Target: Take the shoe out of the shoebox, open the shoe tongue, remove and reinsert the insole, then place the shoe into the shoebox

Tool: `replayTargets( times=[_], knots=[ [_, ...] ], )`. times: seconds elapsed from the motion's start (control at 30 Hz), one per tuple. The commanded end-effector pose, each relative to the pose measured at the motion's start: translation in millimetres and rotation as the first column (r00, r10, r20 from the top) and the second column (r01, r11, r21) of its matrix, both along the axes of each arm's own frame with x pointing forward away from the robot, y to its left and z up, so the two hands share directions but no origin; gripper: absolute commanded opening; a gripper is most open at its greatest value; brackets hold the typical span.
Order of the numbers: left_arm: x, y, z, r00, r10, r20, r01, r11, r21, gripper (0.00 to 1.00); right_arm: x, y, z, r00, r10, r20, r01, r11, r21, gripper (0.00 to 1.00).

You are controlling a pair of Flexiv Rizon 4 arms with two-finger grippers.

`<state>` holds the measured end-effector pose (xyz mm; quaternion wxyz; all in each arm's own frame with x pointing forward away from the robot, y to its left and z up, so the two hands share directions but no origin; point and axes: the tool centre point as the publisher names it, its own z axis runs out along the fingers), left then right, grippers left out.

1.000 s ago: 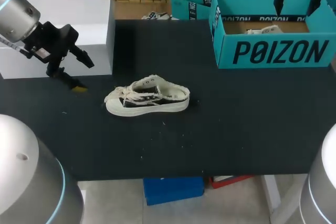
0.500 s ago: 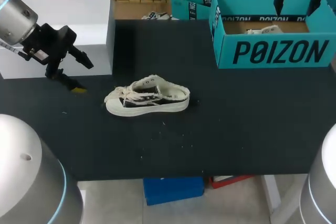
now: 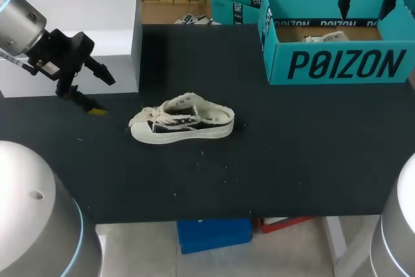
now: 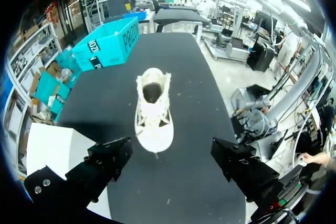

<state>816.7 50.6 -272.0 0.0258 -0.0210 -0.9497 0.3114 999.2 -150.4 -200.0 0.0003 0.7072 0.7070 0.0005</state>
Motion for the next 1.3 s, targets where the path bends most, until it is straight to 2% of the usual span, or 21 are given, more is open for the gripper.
replayTargets(
  times=[0.03,0.2,0.3,0.33,0.47,0.53,0.63,0.67,0.7,1.3],
  knots=[
    [-0.1,0,-1,1.000,0.000,0.004,0.000,1.000,0.000,1.00,0.6,0,0,1.000,0.000,-0.001,0.000,1.000,0.000,1.00],
    [-0.1,0,-1,1.000,0.000,0.004,0.000,1.000,0.000,1.00,0.6,0,0,1.000,0.000,-0.001,0.000,1.000,0.000,1.00],
    [-0.1,0,-1,1.000,0.000,0.004,0.000,1.000,0.000,1.00,-15.3,26,17,0.990,0.131,0.054,-0.129,0.991,-0.048,1.00],
    [-0.1,0,-1,1.000,0.000,0.004,0.000,1.000,0.000,1.00,-21.3,36,20,0.981,0.190,0.043,-0.186,0.980,-0.074,1.00],
    [-0.1,0,-1,1.000,0.000,0.004,0.000,1.000,0.000,1.00,-44.4,72,36,0.912,0.388,0.132,-0.373,0.919,-0.123,1.00],
    [-0.1,0,-1,1.000,0.000,0.004,0.000,1.000,0.000,1.00,-58.0,91,35,0.852,0.491,0.181,-0.474,0.871,-0.130,1.00],
    [-0.1,0,-1,1.000,0.000,0.004,0.000,1.000,0.000,1.00,-81.4,120,30,0.727,0.650,0.223,-0.628,0.760,-0.168,1.00],
    [-0.1,0,-1,1.000,0.000,0.004,0.000,1.000,0.000,1.00,-89.5,130,27,0.667,0.712,0.222,-0.685,0.702,-0.194,1.00],
    [-0.1,0,-1,1.000,0.000,0.004,0.000,1.000,0.000,1.00,-99.4,141,24,0.584,0.784,0.210,-0.749,0.621,-0.231,1.00],
    [-0.1,0,-1,1.000,0.000,0.004,0.000,1.000,0.000,1.00,-99.4,141,24,0.584,0.784,0.210,-0.749,0.621,-0.231,1.00]
  ],
)
